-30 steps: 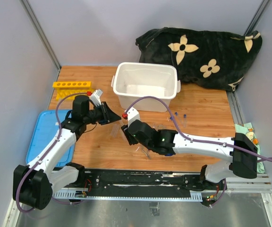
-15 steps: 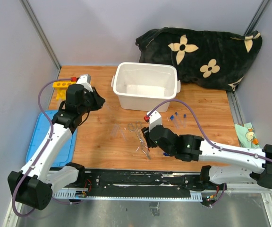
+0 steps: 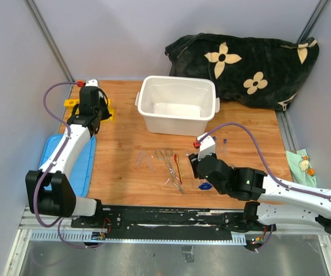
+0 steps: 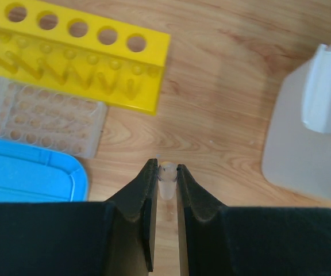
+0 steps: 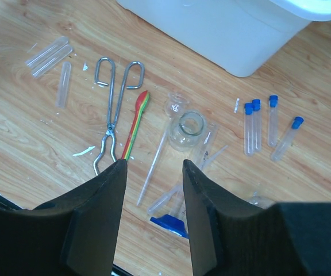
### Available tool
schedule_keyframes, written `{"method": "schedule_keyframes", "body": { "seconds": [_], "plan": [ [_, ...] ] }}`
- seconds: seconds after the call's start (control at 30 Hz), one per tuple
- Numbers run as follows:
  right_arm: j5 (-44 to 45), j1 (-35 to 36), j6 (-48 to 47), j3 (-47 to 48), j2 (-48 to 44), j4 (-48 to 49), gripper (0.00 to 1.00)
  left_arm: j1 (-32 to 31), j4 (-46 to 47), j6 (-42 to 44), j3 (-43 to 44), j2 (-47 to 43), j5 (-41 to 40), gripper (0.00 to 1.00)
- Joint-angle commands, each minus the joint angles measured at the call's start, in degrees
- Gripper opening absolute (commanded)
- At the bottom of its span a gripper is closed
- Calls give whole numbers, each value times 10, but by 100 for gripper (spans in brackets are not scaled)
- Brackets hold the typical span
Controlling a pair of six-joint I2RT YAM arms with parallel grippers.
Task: Organize the chemistry lab equipment
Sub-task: Insert the test tube into the slot of the test tube rack.
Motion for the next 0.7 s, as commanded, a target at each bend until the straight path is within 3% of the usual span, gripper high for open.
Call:
{"method": "schedule_keyframes", "body": {
  "seconds": [0.0, 0.3, 0.67],
  "plan": [
    [39, 11, 17, -13, -19, -30, 45, 37, 20, -4, 38, 35, -20, 0],
    [51, 11, 22, -26, -11, -2, 46, 39, 148, 9, 8, 55, -65, 0],
    [49, 11, 22, -36, 2, 24, 46, 39, 200, 43, 15, 133, -93, 0]
  ]
}}
